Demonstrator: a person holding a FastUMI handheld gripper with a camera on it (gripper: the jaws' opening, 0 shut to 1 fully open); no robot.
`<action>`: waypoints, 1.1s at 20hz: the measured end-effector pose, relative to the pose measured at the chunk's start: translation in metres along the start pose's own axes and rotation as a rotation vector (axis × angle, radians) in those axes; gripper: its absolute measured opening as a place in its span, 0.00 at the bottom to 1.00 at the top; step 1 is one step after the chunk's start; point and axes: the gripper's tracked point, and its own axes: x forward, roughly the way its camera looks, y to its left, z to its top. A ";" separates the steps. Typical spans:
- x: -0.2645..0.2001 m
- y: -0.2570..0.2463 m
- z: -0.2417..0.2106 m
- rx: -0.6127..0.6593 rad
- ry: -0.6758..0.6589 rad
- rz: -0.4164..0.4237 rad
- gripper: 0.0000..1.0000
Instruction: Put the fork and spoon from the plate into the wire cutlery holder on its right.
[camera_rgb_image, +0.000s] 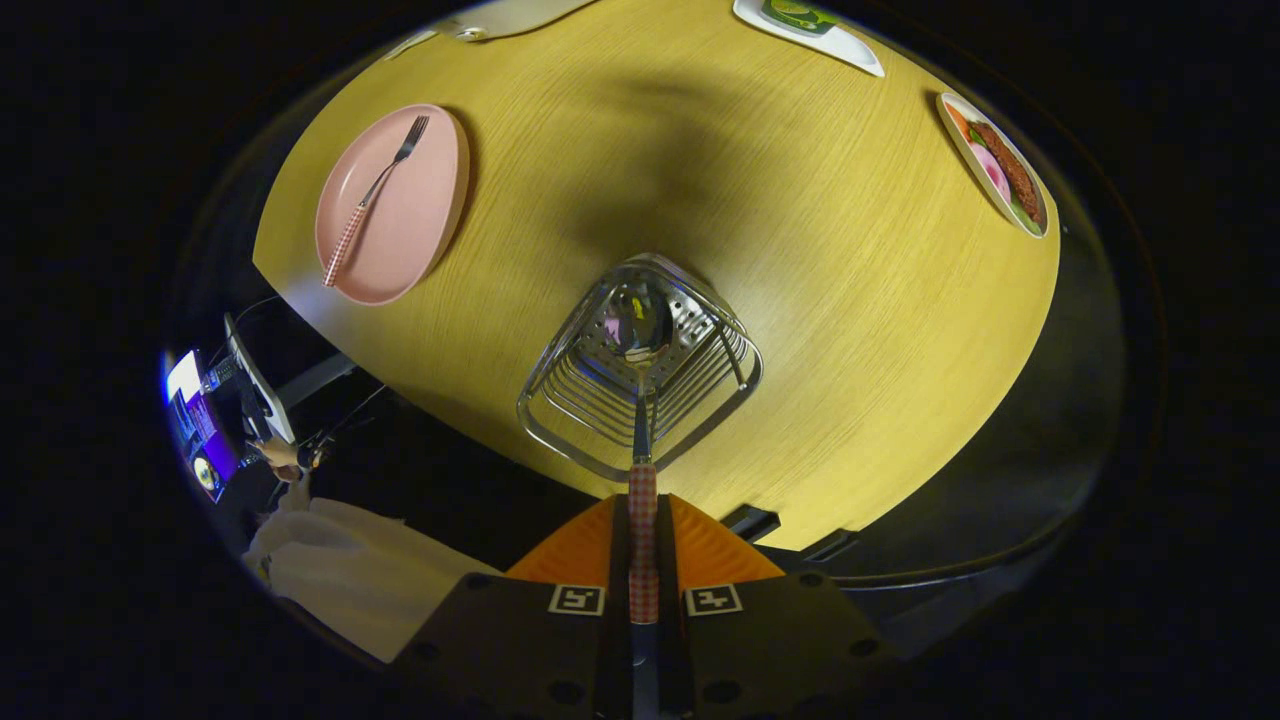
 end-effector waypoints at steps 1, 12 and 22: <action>0.000 0.000 0.002 0.011 -0.005 0.000 0.16; -0.049 0.018 0.011 0.042 -0.274 0.082 0.87; -0.092 0.066 0.008 0.028 -0.634 0.075 1.00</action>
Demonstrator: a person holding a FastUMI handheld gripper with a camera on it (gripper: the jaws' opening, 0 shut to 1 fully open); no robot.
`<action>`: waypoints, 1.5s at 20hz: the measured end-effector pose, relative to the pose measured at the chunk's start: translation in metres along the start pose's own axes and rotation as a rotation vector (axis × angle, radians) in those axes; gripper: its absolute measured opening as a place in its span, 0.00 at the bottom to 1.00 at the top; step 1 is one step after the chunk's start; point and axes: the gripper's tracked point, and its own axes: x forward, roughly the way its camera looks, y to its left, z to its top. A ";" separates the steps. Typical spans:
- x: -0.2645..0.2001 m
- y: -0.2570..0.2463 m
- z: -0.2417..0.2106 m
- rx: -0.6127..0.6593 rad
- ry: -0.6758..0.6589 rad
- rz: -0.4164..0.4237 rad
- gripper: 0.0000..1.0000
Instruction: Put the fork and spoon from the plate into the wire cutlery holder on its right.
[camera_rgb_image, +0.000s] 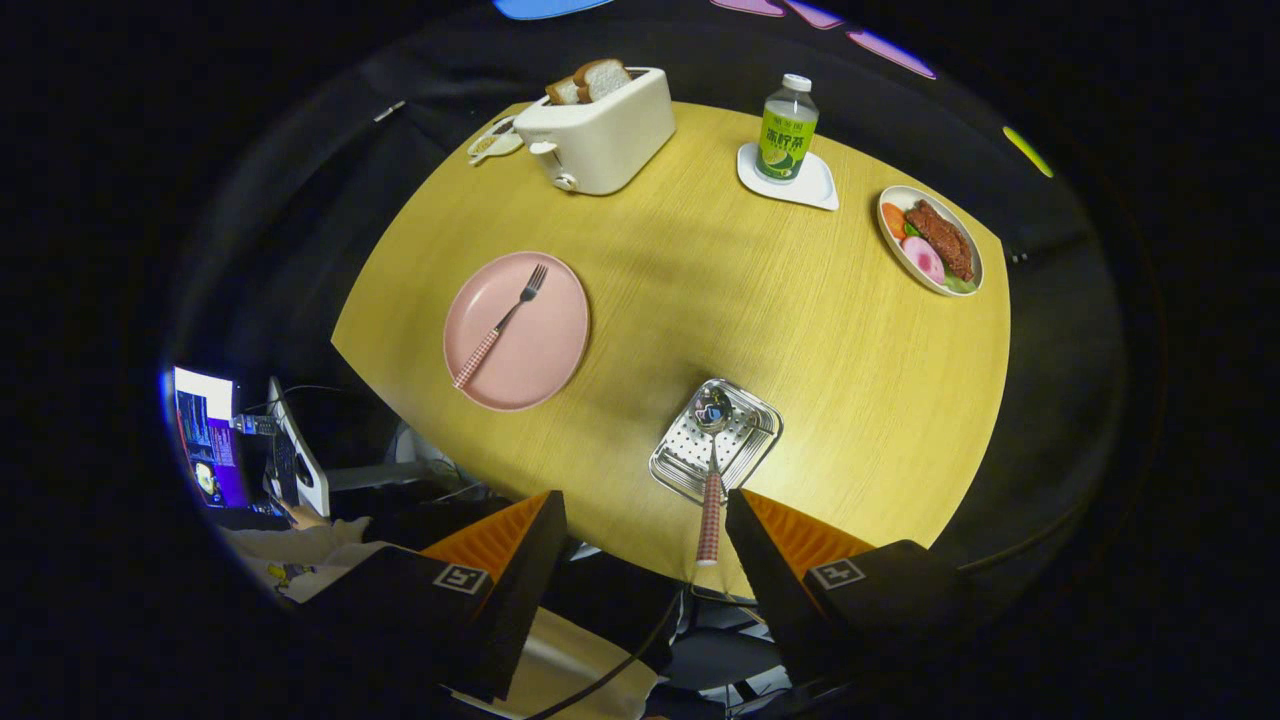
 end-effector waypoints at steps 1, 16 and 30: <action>-0.002 0.006 0.003 0.003 -0.030 -0.003 1.00; 0.032 0.122 0.075 0.128 -0.325 0.057 1.00; 0.181 0.176 0.070 0.259 -0.171 0.019 1.00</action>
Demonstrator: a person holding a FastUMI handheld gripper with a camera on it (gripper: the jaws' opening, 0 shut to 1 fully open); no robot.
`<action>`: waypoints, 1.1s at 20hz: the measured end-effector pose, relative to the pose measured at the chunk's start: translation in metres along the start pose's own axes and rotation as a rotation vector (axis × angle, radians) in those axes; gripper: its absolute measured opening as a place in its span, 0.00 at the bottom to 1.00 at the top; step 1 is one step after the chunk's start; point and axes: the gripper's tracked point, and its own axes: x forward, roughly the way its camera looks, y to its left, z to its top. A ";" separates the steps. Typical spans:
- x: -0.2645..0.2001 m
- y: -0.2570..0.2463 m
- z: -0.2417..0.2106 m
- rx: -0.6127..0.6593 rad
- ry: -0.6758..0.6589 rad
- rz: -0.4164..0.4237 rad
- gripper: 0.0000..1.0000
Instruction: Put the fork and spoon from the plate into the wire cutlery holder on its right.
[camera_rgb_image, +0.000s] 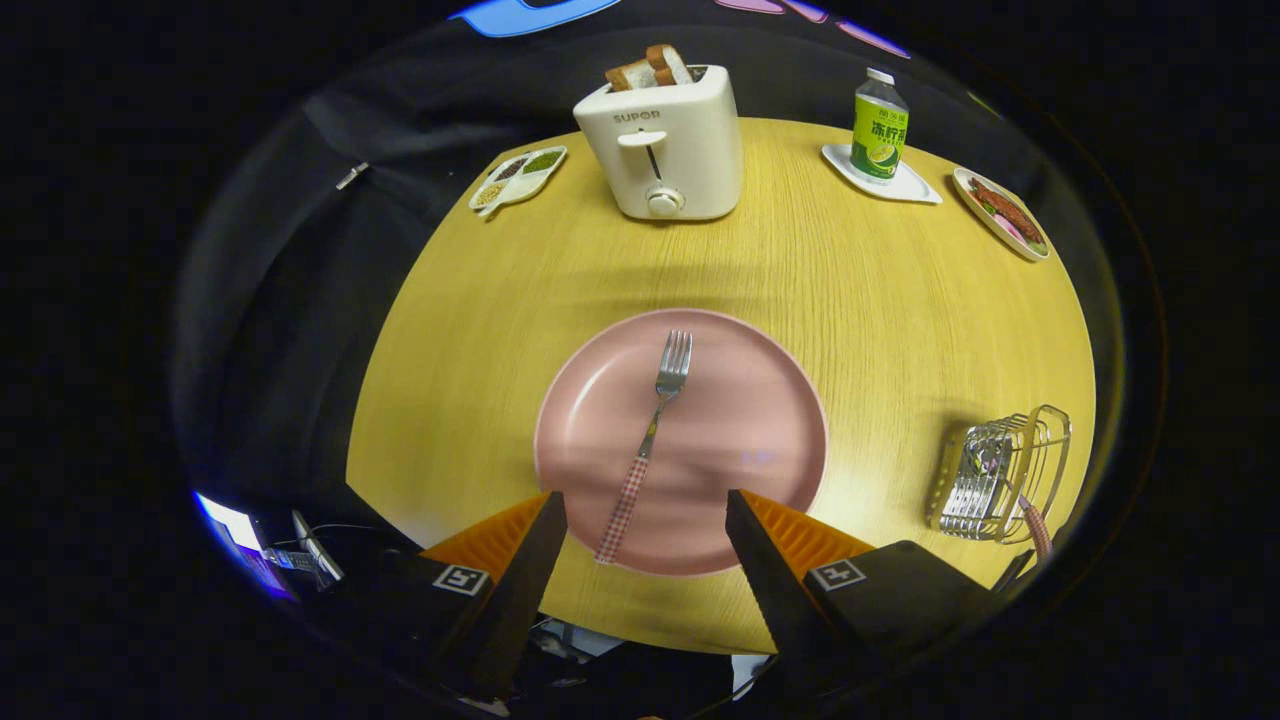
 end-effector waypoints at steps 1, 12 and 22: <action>0.009 -0.002 -0.003 0.011 0.017 -0.011 1.00; 0.046 0.018 -0.038 0.146 0.168 0.014 0.70; 0.046 0.009 -0.043 0.242 0.219 0.034 0.15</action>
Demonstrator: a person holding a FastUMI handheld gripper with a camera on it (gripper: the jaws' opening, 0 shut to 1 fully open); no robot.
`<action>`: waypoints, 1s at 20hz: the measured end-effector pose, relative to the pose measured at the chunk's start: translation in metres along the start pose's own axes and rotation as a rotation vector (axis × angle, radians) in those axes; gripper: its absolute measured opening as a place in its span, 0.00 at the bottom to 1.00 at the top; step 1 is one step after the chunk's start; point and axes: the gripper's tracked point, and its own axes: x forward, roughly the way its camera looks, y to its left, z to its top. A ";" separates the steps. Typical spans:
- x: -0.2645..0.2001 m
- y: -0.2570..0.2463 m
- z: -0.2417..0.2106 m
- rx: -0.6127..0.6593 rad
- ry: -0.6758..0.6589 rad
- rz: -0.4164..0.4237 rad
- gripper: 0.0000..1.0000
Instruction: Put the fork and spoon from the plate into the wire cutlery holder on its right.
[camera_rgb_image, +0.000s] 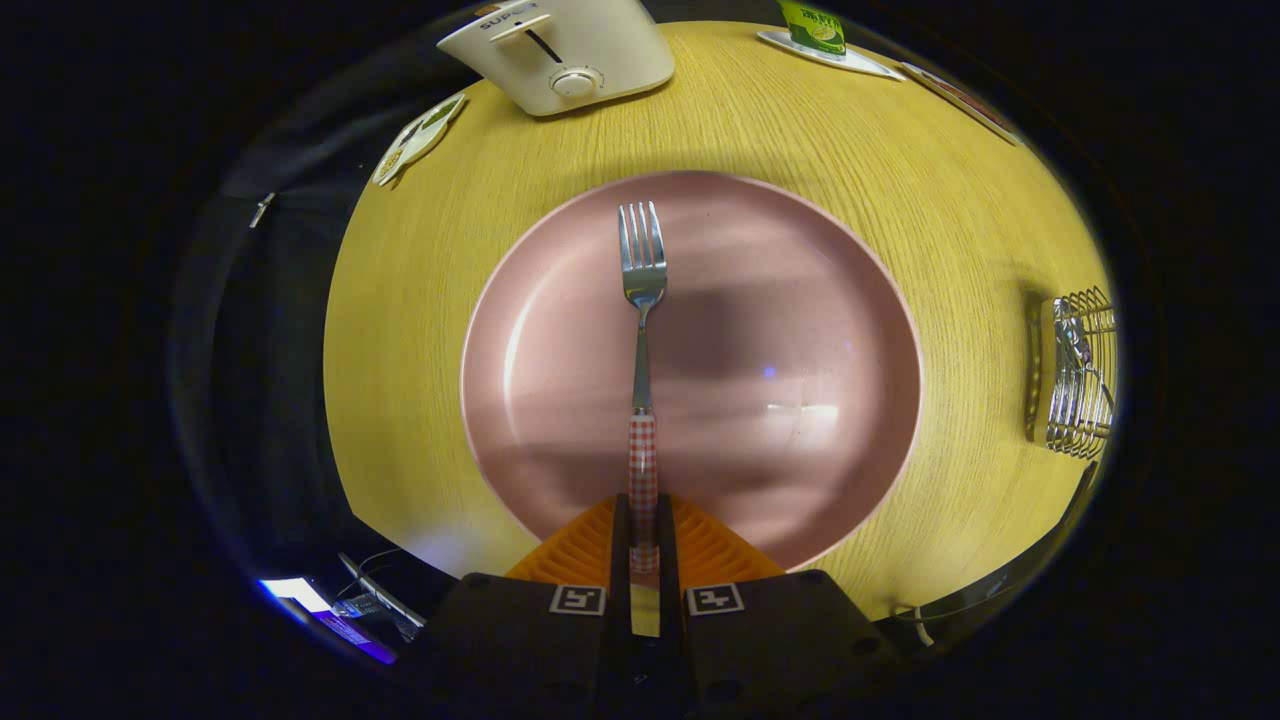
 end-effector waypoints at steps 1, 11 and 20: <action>-0.003 0.001 0.001 -0.005 -0.005 0.014 0.14; -0.052 -0.016 0.006 -0.082 -0.041 0.111 0.08; -0.170 -0.059 -0.008 -0.224 -0.050 0.109 0.08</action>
